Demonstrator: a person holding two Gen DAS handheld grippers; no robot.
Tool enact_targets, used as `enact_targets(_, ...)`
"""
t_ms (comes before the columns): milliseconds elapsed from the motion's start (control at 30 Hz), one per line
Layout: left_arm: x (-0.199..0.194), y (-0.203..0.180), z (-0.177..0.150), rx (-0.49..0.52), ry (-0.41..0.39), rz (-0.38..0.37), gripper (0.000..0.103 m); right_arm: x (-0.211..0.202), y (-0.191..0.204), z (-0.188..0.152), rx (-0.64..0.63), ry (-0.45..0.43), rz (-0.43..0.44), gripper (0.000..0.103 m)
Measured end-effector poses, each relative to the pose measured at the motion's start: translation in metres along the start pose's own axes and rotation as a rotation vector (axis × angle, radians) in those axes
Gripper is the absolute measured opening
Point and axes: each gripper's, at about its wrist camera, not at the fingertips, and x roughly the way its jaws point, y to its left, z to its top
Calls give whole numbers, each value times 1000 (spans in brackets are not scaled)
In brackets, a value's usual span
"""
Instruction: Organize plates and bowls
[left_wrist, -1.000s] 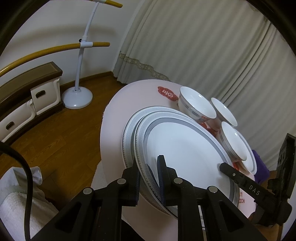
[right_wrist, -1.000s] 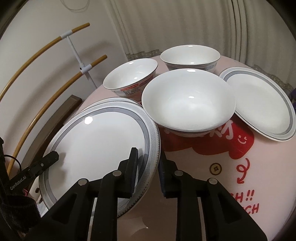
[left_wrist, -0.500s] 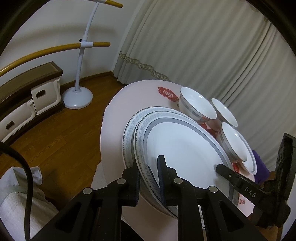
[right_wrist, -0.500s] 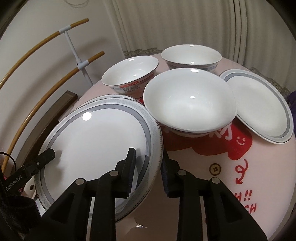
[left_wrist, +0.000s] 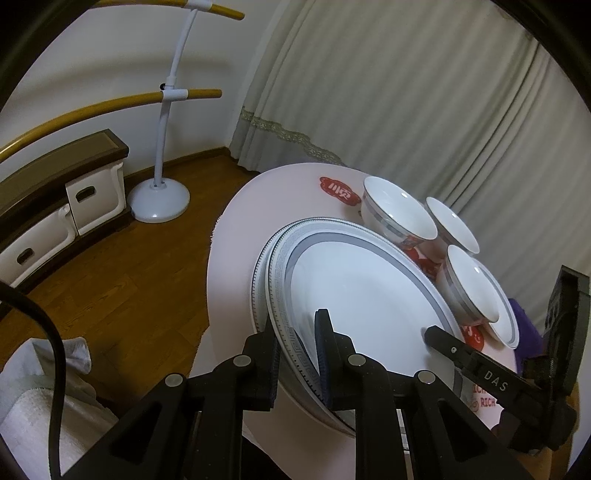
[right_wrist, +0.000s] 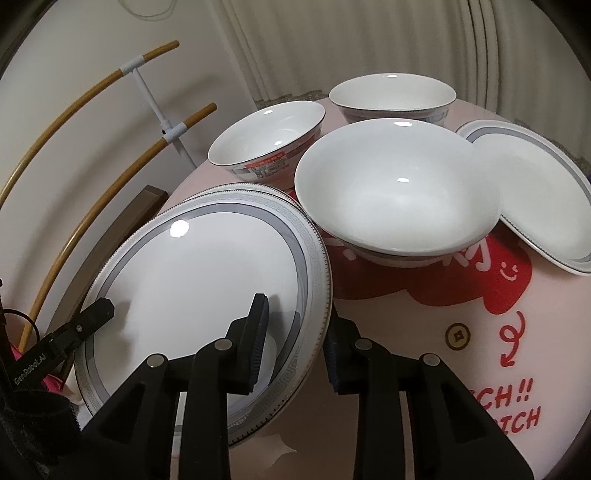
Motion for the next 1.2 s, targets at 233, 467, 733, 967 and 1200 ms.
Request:
enact_targets(233,0,-9,-1,46,-11,38,14,4,-1,-3,1,-13,14,29)
enact_targets(467,1,-19,-4,94,-18,85,15,4,0,-4,-16,-33,30,29)
enact_targets(733,1,-23,-3,108,-11,97,18,5,-14,-10,6,-47,111,26)
enact_targets(967,6,-27,-7,131,8,149,33,4,-19,-12,31,-49,157,23)
enact_targets(1200,15,-28,-10,118,22,129,32,3,-20,-14,28,-47,157,21)
